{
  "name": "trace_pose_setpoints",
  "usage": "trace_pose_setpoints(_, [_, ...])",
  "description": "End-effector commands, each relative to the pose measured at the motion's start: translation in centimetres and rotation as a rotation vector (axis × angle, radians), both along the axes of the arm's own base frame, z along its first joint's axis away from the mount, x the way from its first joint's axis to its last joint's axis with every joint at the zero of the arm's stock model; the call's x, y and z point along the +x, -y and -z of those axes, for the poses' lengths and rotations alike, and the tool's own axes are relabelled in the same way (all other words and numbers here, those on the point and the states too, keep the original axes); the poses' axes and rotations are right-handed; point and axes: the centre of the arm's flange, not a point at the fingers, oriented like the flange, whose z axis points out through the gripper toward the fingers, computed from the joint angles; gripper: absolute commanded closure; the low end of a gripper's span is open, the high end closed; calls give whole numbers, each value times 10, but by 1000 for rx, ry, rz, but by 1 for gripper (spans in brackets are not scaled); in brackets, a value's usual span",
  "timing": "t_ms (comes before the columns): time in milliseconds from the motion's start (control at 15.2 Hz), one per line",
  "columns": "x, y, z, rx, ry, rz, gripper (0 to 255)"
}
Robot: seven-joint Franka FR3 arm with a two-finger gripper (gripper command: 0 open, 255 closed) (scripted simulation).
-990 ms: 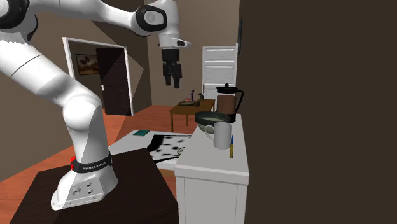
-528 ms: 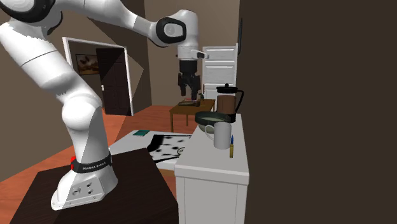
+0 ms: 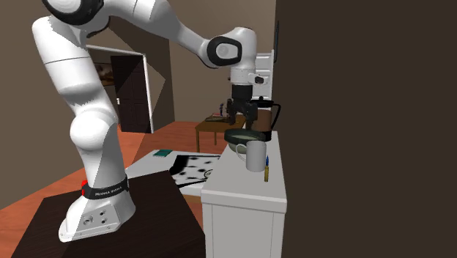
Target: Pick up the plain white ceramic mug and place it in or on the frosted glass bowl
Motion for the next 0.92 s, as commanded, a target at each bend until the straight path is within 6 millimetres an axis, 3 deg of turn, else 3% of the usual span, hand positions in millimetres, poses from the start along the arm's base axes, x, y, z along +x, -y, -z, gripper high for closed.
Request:
trace_pose_setpoints(0, [15, 14, 14, -2, -7, -13, 0])
trace_pose_setpoints(396, [66, 61, 56, -4, -27, -49, 0])
trace_pose_setpoints(858, [67, 63, 90, -4, -28, -50, 0])
